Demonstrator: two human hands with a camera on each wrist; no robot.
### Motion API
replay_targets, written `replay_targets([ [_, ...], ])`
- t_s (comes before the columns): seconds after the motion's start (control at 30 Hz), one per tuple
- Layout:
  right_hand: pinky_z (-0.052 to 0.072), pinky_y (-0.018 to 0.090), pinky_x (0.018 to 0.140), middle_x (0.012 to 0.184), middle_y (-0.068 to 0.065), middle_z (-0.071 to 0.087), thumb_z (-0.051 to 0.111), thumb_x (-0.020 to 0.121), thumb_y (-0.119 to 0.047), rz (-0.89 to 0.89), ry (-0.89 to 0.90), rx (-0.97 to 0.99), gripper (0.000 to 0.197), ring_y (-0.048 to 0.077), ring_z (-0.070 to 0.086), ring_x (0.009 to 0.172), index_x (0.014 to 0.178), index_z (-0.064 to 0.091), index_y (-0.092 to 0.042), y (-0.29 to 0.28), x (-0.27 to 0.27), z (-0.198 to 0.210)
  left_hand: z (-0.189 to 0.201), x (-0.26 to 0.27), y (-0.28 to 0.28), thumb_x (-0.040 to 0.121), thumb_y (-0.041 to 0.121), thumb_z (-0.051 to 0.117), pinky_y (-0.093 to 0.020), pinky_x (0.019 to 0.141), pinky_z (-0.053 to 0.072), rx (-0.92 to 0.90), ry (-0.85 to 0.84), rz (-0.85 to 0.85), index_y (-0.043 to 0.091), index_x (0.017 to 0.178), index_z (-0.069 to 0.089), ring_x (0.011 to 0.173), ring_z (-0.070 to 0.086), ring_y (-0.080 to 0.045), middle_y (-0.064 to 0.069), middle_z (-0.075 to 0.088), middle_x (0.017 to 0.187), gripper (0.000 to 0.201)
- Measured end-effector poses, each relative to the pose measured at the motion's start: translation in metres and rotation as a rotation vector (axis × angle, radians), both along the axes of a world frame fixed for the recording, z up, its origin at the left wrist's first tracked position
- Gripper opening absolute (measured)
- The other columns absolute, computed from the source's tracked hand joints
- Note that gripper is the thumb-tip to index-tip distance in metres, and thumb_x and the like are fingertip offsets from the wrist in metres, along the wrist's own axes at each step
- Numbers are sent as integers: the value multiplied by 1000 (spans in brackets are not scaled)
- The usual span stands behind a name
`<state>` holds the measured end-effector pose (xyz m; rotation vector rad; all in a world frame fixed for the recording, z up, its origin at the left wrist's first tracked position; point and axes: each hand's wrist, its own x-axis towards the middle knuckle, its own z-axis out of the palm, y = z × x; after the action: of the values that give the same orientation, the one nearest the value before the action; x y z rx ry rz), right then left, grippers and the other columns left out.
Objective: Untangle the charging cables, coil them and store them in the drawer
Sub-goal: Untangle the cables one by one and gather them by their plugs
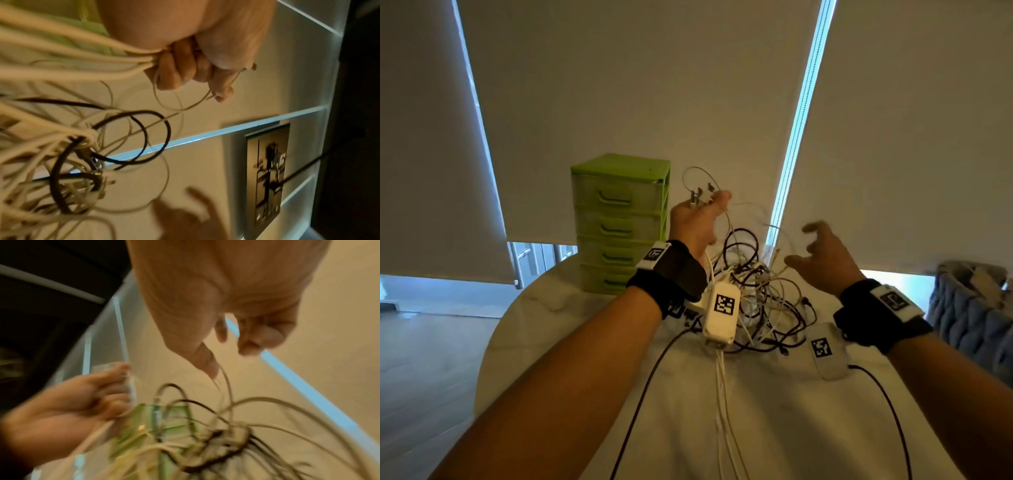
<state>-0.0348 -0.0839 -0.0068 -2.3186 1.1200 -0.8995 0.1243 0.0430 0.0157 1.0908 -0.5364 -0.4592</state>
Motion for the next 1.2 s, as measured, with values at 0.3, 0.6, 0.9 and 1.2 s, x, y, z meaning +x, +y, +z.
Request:
replay_targets([
  [0.3,37,17,60,70,-7,57,57,96,-29,415,55,-181,15,2,52,61,100,63,-15,54,43,21,-2,-11,5,90,28,67,-19,43,32,-68,-192,-69,10,102,70,51,37,-2,19,46,45,22],
  [0.6,47,19,69,77,-4,69,73,83,-17,343,-199,-200,3,4,62,69,82,74,-15,39,33,37,-16,-10,9,80,14,77,-23,62,50,45,-548,-15,21,96,69,63,54,-10,12,64,71,20],
  [0.9,55,27,61,77,6,70,68,85,-3,508,-494,-99,2,18,66,69,87,67,-2,60,36,77,-40,-19,-14,92,37,60,-25,75,45,454,-872,120,18,91,77,94,66,-23,-6,74,98,25],
  [1.2,50,31,69,73,-3,65,74,82,-34,355,121,-24,18,7,57,63,88,62,-22,31,27,4,-25,-3,-7,90,24,66,-19,50,36,100,-211,15,15,74,72,45,45,-2,13,51,48,19],
])
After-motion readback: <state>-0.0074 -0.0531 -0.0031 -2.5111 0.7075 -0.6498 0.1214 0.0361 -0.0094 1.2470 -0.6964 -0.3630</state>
